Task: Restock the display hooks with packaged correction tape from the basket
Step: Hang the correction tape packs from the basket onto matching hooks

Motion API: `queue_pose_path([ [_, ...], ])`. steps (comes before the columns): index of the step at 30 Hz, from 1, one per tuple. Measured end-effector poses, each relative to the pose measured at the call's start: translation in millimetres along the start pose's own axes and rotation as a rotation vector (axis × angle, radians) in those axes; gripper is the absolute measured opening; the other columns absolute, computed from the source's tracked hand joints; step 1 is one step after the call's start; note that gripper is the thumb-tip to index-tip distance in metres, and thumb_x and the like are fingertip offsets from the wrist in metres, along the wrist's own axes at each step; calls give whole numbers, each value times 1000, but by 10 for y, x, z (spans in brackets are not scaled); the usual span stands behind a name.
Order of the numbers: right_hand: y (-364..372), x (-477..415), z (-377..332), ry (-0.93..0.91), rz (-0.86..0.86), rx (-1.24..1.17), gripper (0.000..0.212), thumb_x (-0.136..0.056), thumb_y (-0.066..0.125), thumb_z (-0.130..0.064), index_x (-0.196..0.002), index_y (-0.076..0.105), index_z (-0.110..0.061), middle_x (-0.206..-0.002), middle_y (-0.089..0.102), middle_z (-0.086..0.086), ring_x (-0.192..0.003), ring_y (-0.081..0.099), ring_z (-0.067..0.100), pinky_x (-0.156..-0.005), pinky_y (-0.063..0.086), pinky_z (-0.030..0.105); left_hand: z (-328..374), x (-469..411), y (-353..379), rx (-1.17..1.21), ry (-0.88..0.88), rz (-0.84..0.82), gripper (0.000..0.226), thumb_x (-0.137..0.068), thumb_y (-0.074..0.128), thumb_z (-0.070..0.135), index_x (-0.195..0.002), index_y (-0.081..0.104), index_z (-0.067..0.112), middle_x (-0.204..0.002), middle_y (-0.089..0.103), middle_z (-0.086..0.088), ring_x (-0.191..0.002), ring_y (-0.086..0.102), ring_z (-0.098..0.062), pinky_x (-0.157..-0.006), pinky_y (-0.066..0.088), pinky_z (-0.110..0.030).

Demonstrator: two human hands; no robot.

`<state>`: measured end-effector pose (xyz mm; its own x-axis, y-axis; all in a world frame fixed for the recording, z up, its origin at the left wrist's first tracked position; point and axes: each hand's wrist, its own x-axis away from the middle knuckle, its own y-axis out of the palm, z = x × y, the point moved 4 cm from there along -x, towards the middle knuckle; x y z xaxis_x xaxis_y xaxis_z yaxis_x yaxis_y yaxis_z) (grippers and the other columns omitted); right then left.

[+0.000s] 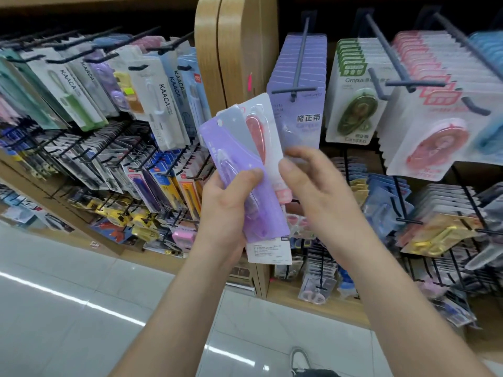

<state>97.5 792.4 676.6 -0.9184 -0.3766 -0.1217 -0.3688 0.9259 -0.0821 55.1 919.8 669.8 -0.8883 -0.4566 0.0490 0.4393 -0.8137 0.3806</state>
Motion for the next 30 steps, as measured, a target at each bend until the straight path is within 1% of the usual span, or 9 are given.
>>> queue_pose_path([
  [3, 224, 145, 65, 39, -293, -233, 38, -98, 57, -28, -134, 50, -30, -127, 65, -9, -119, 61, 7, -98, 50, 26, 2, 58, 42, -88, 54, -26, 38, -78, 60, 16, -113, 63, 2, -95, 71, -12, -86, 67, -25, -79, 55, -40],
  [5, 217, 170, 89, 22, -280, -276, 44, -97, 55, -17, -140, 47, -28, -130, 65, -8, -121, 61, 9, -100, 50, 29, 2, 91, 31, -167, 74, -43, 41, -80, 60, 22, -118, 62, 6, -101, 74, -8, -91, 71, -20, -79, 59, -33],
  [10, 143, 175, 155, 18, -229, -227, 35, -98, 56, -14, -131, 57, -24, -119, 71, -6, -109, 66, 10, -89, 52, 23, 39, 102, -48, -164, 114, 12, 45, -81, 67, 20, -123, 56, 7, -112, 71, -13, -101, 70, -28, -89, 57, -47],
  [18, 32, 195, 131, 50, -208, -193, 25, -101, 50, -13, -118, 61, -28, -101, 75, -4, -89, 72, 14, -74, 58, 29, 192, 35, -294, -113, 89, 61, 29, -79, 72, 4, -108, 66, 6, -95, 75, -10, -83, 70, -25, -72, 59, -37],
  [21, -20, 202, 138, 54, -215, -168, 24, -103, 48, -10, -112, 60, -27, -98, 76, 3, -81, 75, 26, -66, 60, 38, 228, 66, -331, -227, 131, 122, 24, -88, 71, 12, -109, 61, 8, -85, 72, 1, -70, 64, -17, -64, 53, -31],
  [23, -54, 221, 135, 47, -224, -164, 24, -103, 46, -8, -111, 60, -26, -96, 76, 4, -76, 75, 28, -61, 59, 37, 265, 79, -413, -325, 209, 153, 48, -89, 71, 19, -132, 50, 15, -116, 68, 8, -98, 66, -8, -82, 54, -30],
  [25, -98, 246, 129, 25, -225, -146, 25, -102, 47, -8, -111, 60, -28, -97, 76, 3, -80, 75, 26, -65, 60, 38, 337, 104, -504, -508, 327, 183, 72, -90, 71, 23, -147, 30, 40, -151, 42, 13, -135, 47, -9, -109, 42, -39],
  [28, -155, 276, 139, 10, -232, -188, 22, -99, 51, -11, -112, 61, -25, -100, 76, 7, -84, 74, 28, -71, 62, 41, 379, 144, -519, -648, 348, 147, 54, -96, 63, 23, -135, 43, 55, -145, 52, 7, -135, 48, -24, -110, 42, -47],
  [30, -177, 292, 163, 27, -242, -236, 24, -92, 55, -17, -114, 61, -21, -99, 76, 10, -82, 74, 29, -68, 61, 37, 339, 176, -440, -634, 294, 77, 28, -100, 55, 24, -120, 63, 42, -125, 68, 11, -122, 59, -10, -102, 49, -32],
])
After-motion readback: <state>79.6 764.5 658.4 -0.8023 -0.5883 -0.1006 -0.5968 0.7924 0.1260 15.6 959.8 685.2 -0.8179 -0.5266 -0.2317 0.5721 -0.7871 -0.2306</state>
